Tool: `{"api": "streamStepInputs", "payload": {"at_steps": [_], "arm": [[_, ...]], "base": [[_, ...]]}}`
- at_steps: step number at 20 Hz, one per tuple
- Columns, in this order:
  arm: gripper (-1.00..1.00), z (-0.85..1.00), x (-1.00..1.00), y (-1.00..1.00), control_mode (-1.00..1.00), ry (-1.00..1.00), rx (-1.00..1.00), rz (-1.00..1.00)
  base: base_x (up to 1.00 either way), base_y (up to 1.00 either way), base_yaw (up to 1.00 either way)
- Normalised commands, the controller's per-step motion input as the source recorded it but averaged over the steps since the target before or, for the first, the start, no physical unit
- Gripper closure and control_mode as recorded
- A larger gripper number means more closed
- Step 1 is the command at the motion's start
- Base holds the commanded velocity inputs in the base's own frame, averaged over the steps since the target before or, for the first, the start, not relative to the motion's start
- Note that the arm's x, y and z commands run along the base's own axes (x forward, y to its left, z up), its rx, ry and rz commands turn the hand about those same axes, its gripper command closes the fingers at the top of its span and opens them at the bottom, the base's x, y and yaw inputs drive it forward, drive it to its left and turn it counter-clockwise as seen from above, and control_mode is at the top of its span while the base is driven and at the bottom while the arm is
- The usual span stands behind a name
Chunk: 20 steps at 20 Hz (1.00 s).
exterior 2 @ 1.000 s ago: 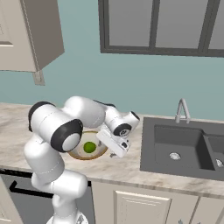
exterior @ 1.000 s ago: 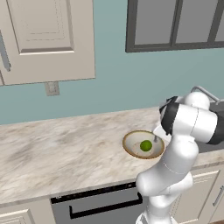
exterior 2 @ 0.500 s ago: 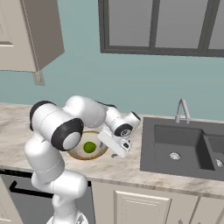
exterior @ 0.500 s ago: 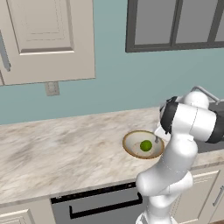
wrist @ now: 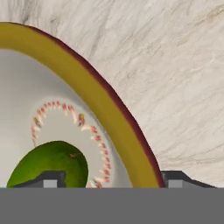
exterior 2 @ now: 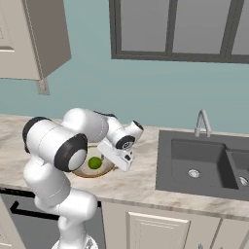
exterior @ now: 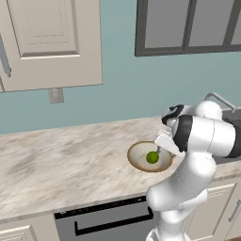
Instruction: Move the glass cup from next to the sink to the open cabinet. Then, move the bowl with the lime to the fridge to clear the area for faucet cleaning.
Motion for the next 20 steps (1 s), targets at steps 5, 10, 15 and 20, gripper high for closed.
{"api": "streamStepInputs", "payload": {"at_steps": [5,10,15,20], "arm": [[1.0,0.0,0.0,0.48,-1.0,-0.01,0.0,-0.04],[1.0,0.39,-0.16,0.0,-1.0,-0.06,0.04,0.0],[1.0,1.0,-0.19,0.0,-1.0,-0.11,0.08,-0.12],[1.0,1.0,-0.48,0.0,-1.0,-0.17,0.09,-0.15]], "base": [[0.0,0.0,0.0],[0.0,0.0,0.0],[0.0,0.0,0.0],[0.0,0.0,0.0]]}}
